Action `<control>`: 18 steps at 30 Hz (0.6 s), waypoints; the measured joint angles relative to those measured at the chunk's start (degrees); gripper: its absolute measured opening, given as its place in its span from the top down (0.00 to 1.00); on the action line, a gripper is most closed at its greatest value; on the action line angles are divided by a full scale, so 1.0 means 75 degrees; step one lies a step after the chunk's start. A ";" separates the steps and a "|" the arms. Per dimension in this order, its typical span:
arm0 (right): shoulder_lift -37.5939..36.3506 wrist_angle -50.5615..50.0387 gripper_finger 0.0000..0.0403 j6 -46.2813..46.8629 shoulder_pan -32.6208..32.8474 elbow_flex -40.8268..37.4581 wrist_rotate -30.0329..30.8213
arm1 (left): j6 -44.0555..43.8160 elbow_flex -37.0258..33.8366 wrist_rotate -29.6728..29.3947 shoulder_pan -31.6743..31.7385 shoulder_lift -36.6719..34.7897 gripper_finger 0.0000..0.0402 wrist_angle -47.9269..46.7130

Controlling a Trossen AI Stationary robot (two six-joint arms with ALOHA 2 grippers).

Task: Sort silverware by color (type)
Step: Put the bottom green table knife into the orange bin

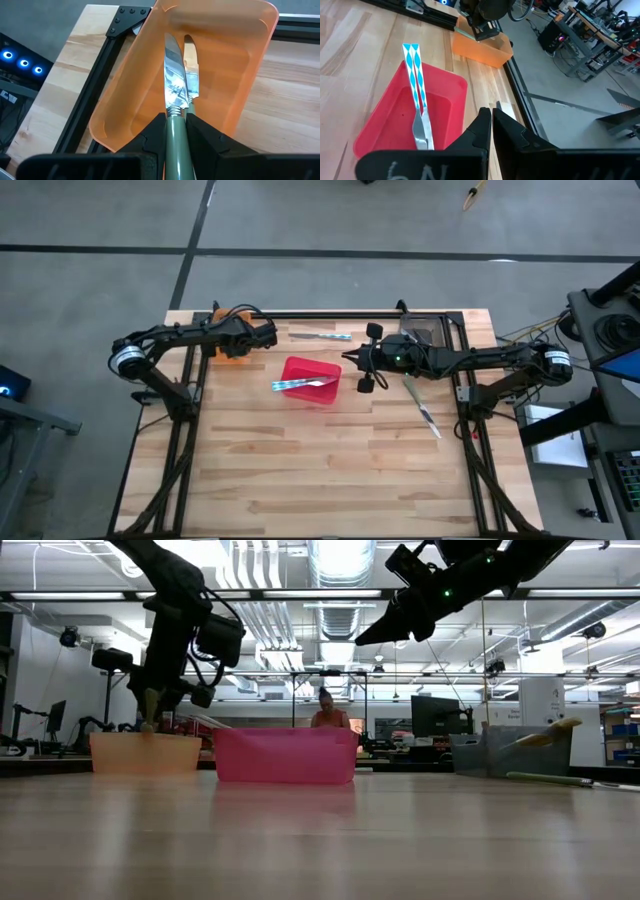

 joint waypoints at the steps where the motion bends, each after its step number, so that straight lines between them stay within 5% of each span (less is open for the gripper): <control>1: 0.0000 -0.0001 0.98 -0.0005 0.0000 0.0000 0.0000 | 0.0000 0.0000 0.0000 -0.0002 0.0000 0.87 0.0000; 18: 0.0002 0.0000 0.98 -0.0016 0.0000 0.0002 0.0003 | -0.0018 0.0000 -0.0003 -0.0003 0.0000 0.85 0.0017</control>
